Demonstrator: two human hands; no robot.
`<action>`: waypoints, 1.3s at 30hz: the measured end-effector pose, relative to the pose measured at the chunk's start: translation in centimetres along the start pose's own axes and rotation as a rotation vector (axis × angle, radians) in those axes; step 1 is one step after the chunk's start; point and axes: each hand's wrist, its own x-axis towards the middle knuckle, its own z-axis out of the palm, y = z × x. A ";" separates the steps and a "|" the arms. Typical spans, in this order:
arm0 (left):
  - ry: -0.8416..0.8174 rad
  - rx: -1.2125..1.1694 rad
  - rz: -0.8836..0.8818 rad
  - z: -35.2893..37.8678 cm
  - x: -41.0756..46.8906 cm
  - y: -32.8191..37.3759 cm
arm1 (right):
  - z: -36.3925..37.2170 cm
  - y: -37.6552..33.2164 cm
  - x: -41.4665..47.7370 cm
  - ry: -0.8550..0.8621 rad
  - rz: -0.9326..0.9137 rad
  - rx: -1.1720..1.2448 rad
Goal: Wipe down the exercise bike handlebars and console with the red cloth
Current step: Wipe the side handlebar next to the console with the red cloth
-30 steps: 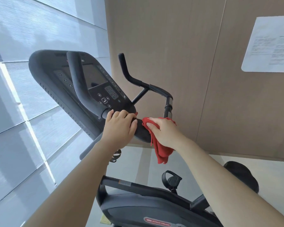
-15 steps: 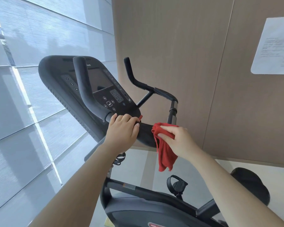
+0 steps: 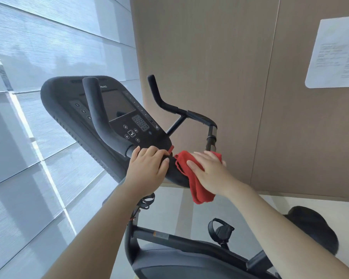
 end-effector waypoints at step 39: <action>0.113 0.031 0.190 -1.4 1.8 -10.1 | 4.0 -9.0 0.4 0.396 0.044 0.041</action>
